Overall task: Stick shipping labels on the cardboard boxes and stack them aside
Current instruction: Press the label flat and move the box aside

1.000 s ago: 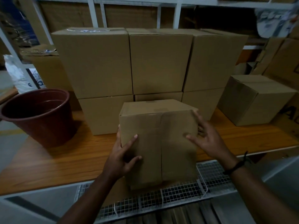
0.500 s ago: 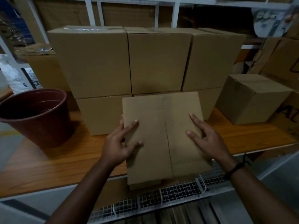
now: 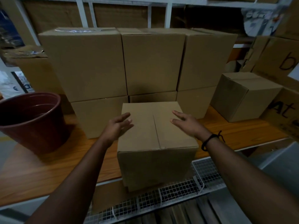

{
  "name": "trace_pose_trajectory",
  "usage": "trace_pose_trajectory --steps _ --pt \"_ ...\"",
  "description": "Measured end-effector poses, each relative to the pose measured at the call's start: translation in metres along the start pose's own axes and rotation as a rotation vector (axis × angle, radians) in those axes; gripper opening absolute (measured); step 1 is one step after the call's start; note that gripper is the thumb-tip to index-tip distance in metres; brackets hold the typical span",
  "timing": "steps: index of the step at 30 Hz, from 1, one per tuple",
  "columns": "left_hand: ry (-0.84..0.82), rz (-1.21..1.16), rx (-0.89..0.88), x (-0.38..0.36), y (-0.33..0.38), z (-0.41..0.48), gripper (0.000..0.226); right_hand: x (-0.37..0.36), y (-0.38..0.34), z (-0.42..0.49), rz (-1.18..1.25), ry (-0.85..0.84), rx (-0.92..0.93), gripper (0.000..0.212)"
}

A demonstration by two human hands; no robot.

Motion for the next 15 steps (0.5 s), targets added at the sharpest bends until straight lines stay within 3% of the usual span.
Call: trace_pose_trajectory --steps 6,10,15 --pt "-0.017 0.011 -0.021 -0.001 -0.004 -0.022 0.057 0.010 0.009 -0.011 0.129 0.013 -0.010 0.050" --pt "-0.119 0.046 0.019 -0.008 -0.013 -0.020 0.083 -0.005 0.012 -0.018 0.059 -0.022 -0.006 0.064" --pt "-0.154 0.116 0.015 -0.016 -0.011 -0.007 0.077 -0.003 0.011 -0.025 0.046 0.004 -0.010 0.069"
Point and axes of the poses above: each hand's wrist, its own z-axis towards the middle knuckle, its own x-axis out of the back of the hand, y = z × x, the point moved 6 cm from there along z, towards the middle knuckle, and after that the axes turned 13 degrees about -y, right-handed, at the moved point
